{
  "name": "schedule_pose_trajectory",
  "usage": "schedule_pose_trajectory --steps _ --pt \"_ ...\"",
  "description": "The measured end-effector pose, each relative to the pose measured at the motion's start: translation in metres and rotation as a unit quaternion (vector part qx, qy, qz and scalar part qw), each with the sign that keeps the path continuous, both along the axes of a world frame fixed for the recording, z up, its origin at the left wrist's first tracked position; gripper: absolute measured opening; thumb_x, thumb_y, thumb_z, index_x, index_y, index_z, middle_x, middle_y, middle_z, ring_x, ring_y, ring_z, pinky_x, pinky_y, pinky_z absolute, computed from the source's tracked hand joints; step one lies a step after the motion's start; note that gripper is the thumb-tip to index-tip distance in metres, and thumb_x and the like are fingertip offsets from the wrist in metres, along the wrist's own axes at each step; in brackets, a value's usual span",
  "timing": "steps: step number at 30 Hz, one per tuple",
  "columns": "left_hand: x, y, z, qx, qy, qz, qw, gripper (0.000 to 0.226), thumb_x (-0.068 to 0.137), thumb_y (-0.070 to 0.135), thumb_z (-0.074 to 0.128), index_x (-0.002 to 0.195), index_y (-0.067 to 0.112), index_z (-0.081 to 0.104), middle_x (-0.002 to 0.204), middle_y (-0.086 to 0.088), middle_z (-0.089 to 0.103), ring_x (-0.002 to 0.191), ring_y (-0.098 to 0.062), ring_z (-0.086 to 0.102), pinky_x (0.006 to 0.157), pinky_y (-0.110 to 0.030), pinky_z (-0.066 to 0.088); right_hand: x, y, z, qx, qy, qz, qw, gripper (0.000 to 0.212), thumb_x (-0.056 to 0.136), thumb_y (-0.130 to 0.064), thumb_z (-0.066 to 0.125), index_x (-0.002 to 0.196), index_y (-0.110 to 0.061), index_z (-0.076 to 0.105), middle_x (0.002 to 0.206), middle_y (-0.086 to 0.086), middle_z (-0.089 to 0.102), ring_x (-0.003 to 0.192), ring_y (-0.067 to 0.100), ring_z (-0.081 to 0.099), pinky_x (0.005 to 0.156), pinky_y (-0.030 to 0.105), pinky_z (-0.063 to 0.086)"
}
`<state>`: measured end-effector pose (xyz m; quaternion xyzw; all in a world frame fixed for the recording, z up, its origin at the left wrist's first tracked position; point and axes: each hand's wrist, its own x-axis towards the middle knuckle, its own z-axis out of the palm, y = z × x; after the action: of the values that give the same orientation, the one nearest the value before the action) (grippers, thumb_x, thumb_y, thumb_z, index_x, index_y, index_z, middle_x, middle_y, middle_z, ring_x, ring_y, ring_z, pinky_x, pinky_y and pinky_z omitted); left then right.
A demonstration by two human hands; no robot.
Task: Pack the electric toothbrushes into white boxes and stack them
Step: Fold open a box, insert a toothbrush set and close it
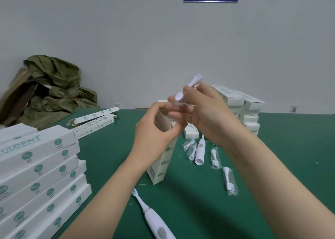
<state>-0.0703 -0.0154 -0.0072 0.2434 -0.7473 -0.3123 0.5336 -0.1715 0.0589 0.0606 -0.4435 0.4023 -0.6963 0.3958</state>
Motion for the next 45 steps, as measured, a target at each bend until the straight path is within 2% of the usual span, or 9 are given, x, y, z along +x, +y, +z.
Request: schedule_pose_trajectory --steps 4,9,12,15,24,30,32,39,45 --pt "-0.004 0.005 -0.001 -0.004 0.006 0.024 1.000 0.043 0.060 0.043 0.080 0.098 0.040 0.060 0.090 0.027 0.062 0.081 0.004 0.054 0.069 -0.007 0.038 -0.019 0.010 -0.007 0.045 0.238 -0.093 0.966 0.015 0.093 -0.023 0.056 0.085 -0.013 0.060 0.054 -0.006 0.044 0.047 0.008 0.041 0.054 0.022 0.039" --pt "-0.002 0.004 -0.002 -0.020 -0.022 0.045 0.999 0.045 0.062 0.035 0.083 0.097 0.046 0.056 0.090 0.028 0.058 0.084 0.006 0.051 0.066 -0.002 0.035 -0.030 0.022 0.006 0.045 0.607 -0.229 0.759 0.011 0.094 -0.028 0.053 0.087 -0.029 0.063 0.067 -0.011 0.040 0.065 0.002 0.043 0.056 0.007 0.032" --pt "-0.004 0.004 -0.003 -0.020 -0.036 0.035 0.999 0.050 0.061 0.034 0.084 0.103 0.043 0.058 0.098 0.024 0.060 0.090 0.001 0.053 0.069 -0.003 0.037 -0.025 0.017 0.008 0.071 0.717 -0.250 0.647 0.019 0.098 -0.024 0.049 0.109 -0.027 0.064 0.088 -0.001 0.036 0.089 0.019 0.033 0.076 0.022 0.031" --pt "-0.006 0.004 -0.003 -0.020 -0.046 0.012 0.999 0.055 0.059 0.035 0.085 0.104 0.047 0.056 0.100 0.021 0.062 0.094 0.002 0.056 0.071 -0.002 0.039 -0.012 0.013 0.011 0.060 0.763 -0.280 0.580 0.022 0.095 -0.016 0.054 0.112 -0.023 0.065 0.103 0.005 0.042 0.092 0.027 0.043 0.071 0.033 0.039" --pt "0.002 -0.007 0.007 0.035 -0.003 -0.049 0.998 0.046 0.049 0.042 0.082 0.089 0.042 0.058 0.088 0.032 0.066 0.085 0.011 0.060 0.066 -0.005 0.044 0.010 0.003 0.018 -0.036 0.802 -0.223 0.552 0.025 0.091 -0.006 0.049 0.113 -0.008 0.062 0.110 0.010 0.051 0.101 0.028 0.051 0.080 0.038 0.049" --pt "0.006 -0.011 0.007 0.038 0.018 -0.049 0.998 0.039 0.051 0.048 0.076 0.082 0.031 0.060 0.074 0.011 0.068 0.069 -0.011 0.062 0.061 -0.024 0.052 0.012 0.003 0.012 -0.060 0.643 -0.221 0.731 0.035 0.090 -0.003 0.045 0.123 -0.012 0.050 0.110 0.008 0.060 0.090 0.023 0.061 0.079 0.039 0.050" --pt "0.007 -0.010 0.006 0.036 0.010 -0.061 0.997 0.040 0.057 0.041 0.082 0.089 0.027 0.063 0.085 0.000 0.070 0.082 -0.024 0.064 0.072 -0.038 0.053 0.008 -0.003 0.013 -0.075 0.648 -0.248 0.717 0.019 0.091 -0.008 0.053 0.107 -0.009 0.062 0.104 0.006 0.061 0.089 0.023 0.060 0.080 0.038 0.047" --pt "0.005 -0.011 0.005 0.061 0.021 -0.049 0.997 0.044 0.052 0.036 0.079 0.092 0.040 0.062 0.088 0.009 0.070 0.085 -0.008 0.064 0.073 -0.022 0.052 -0.005 -0.011 -0.003 -0.022 0.718 -0.177 0.673 0.026 0.097 -0.012 0.044 0.112 -0.017 0.065 0.101 0.003 0.042 0.086 0.017 0.041 0.074 0.031 0.039" --pt "0.008 -0.010 0.005 0.041 0.007 -0.040 0.998 0.057 0.053 0.044 0.082 0.106 0.042 0.060 0.106 0.010 0.068 0.100 -0.009 0.063 0.092 -0.032 0.051 -0.029 -0.012 -0.002 -0.045 0.583 -0.206 0.785 0.032 0.092 -0.006 0.045 0.105 -0.022 0.070 0.084 -0.009 0.050 0.069 -0.001 0.046 0.062 0.004 0.034"
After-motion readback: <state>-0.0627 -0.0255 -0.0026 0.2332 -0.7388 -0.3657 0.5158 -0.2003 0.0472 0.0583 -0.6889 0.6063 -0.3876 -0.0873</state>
